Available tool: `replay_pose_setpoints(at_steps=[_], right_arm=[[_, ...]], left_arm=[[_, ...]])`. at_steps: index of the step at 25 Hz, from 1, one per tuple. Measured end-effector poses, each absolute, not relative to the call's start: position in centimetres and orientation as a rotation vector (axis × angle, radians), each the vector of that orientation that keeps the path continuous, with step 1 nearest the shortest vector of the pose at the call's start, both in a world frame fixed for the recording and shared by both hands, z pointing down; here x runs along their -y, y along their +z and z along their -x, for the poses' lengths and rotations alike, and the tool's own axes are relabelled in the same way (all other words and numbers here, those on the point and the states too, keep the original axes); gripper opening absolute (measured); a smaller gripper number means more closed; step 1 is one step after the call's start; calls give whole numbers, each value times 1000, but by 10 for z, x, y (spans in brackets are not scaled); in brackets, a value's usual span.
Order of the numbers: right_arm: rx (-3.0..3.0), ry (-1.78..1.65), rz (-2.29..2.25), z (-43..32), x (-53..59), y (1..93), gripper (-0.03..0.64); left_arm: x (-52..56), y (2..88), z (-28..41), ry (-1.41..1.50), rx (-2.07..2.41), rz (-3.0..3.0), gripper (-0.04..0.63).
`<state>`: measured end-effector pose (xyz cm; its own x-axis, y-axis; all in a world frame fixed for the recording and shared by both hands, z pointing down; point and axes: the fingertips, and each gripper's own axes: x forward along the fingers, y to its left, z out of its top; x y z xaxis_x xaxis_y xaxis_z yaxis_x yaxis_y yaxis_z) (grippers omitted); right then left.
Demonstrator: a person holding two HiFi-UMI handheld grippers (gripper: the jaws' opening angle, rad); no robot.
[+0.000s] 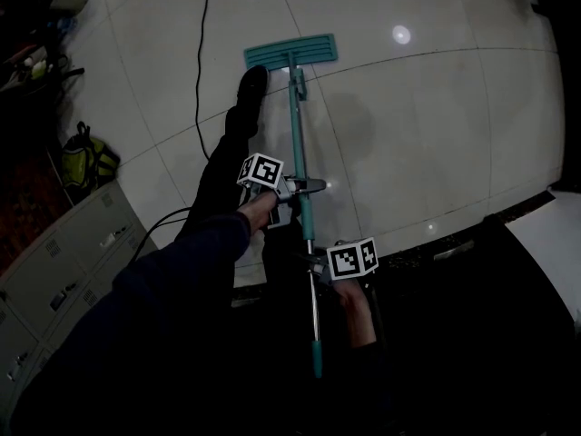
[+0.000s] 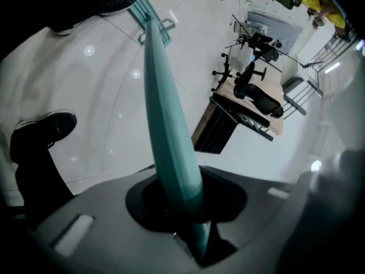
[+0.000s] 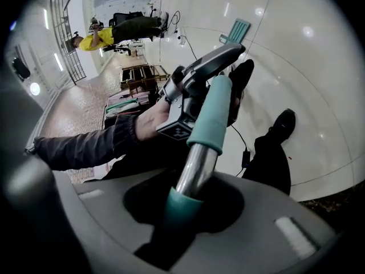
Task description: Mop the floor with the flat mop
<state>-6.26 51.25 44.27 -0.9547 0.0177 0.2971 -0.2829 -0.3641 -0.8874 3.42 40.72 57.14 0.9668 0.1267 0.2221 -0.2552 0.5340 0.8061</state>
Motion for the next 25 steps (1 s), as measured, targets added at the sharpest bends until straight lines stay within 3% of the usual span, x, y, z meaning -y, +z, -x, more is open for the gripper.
replay_pose_setpoints(at_steps=[12, 25], right_arm=[[1675, 2456, -405, 85, -397, 445, 98], [1778, 2519, -451, 111, -113, 467, 98]], left_arm=[[-292, 574, -17, 205, 154, -997, 113], [-5, 592, 5, 165, 176, -1050, 114]])
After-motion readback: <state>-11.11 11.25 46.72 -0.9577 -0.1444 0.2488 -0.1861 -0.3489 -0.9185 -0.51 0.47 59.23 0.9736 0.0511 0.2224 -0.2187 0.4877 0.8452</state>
